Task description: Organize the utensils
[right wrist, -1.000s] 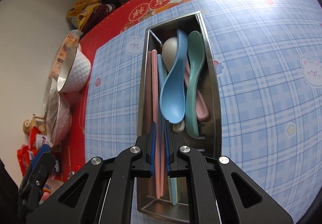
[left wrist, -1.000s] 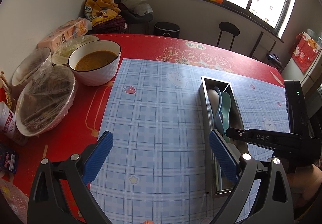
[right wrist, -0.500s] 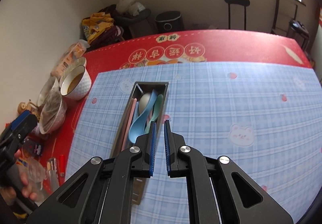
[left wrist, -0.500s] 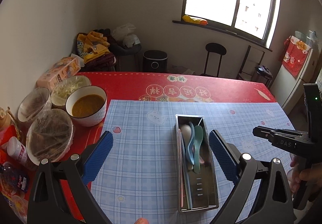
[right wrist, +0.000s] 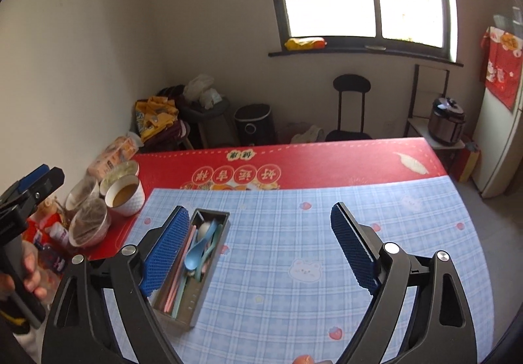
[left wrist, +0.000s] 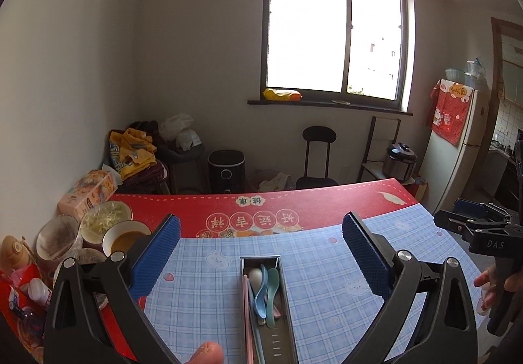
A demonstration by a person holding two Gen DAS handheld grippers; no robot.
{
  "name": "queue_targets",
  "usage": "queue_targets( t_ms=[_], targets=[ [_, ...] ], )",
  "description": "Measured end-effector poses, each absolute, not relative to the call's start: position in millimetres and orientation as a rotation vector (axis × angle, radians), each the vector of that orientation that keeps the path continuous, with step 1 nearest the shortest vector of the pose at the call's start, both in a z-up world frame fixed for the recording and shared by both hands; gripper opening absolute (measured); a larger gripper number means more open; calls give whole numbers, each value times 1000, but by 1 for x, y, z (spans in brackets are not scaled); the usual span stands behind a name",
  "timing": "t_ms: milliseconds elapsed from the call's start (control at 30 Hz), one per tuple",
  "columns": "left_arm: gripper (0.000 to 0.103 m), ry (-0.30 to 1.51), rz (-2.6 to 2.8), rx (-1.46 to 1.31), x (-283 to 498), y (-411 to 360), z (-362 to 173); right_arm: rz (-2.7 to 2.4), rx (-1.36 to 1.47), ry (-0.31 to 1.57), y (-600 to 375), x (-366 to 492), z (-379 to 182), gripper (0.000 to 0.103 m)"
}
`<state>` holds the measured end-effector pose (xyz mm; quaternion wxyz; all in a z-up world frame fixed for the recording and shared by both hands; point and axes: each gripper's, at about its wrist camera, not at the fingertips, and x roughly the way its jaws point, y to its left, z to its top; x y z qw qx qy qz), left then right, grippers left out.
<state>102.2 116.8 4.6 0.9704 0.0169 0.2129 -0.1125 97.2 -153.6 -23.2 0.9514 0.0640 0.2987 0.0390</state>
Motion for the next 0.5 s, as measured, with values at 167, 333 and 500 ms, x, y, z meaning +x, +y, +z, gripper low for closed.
queue_targets(
  t_ms=[167,333,500],
  targets=[
    [97,396,-223,60,90,98,18,40,115,508,-167,66,5,86],
    [97,367,-207,75,78,84,24,17,105,455,-175,50,23,86],
    [97,350,-212,85,70,73,30,1,109,441,-179,42,31,86]
  ],
)
